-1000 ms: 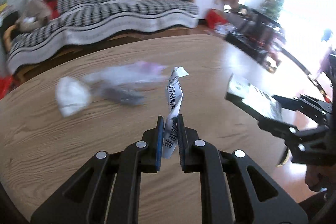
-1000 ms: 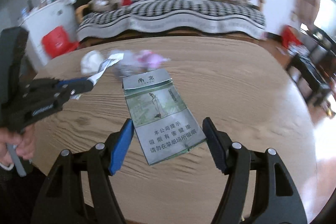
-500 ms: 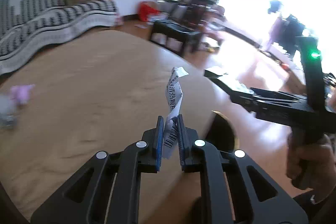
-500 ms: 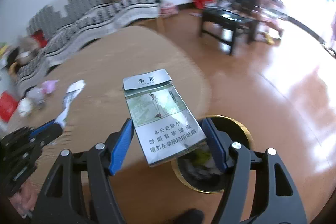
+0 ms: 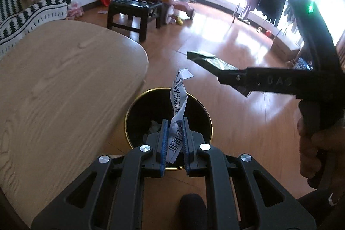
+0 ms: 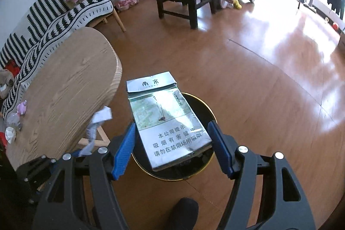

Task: Collect trash
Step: 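Carry receipt and cigarette box to the bin and open both tools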

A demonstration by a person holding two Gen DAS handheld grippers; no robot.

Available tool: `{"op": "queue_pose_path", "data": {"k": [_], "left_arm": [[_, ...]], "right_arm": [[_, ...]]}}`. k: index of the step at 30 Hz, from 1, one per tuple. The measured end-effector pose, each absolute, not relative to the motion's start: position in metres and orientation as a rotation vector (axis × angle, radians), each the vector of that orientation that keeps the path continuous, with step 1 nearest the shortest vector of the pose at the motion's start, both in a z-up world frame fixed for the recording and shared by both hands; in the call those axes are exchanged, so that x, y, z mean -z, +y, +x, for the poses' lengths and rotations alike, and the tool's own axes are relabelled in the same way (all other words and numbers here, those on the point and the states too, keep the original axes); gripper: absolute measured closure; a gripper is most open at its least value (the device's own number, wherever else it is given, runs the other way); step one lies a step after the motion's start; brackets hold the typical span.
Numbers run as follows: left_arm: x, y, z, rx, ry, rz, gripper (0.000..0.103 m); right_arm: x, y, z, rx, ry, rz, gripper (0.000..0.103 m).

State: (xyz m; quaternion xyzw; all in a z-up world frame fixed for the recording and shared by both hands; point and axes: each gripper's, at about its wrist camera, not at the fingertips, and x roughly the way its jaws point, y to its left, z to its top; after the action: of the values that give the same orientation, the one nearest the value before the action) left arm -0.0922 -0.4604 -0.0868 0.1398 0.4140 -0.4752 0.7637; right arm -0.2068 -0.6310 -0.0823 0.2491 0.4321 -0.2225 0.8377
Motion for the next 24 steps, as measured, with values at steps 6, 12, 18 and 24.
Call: {"op": "queue_pose_path", "data": {"k": [6, 12, 18, 24], "left_arm": [[0.095, -0.47, -0.087, 1.026, 0.919, 0.311, 0.091], [0.098, -0.473, -0.086, 1.025, 0.919, 0.314, 0.091], [0.097, -0.475, -0.087, 1.017, 0.916, 0.313, 0.091], [0.097, -0.475, -0.09, 1.009, 0.91, 0.322, 0.083]], "right_arm": [[0.081, -0.629, -0.196, 0.461, 0.919, 0.538, 0.037], [0.081, -0.63, -0.19, 0.46, 0.925, 0.536, 0.037], [0.081, -0.631, -0.189, 0.467, 0.924, 0.54, 0.037], [0.081, -0.634, -0.191, 0.473, 0.913, 0.555, 0.03]]}}
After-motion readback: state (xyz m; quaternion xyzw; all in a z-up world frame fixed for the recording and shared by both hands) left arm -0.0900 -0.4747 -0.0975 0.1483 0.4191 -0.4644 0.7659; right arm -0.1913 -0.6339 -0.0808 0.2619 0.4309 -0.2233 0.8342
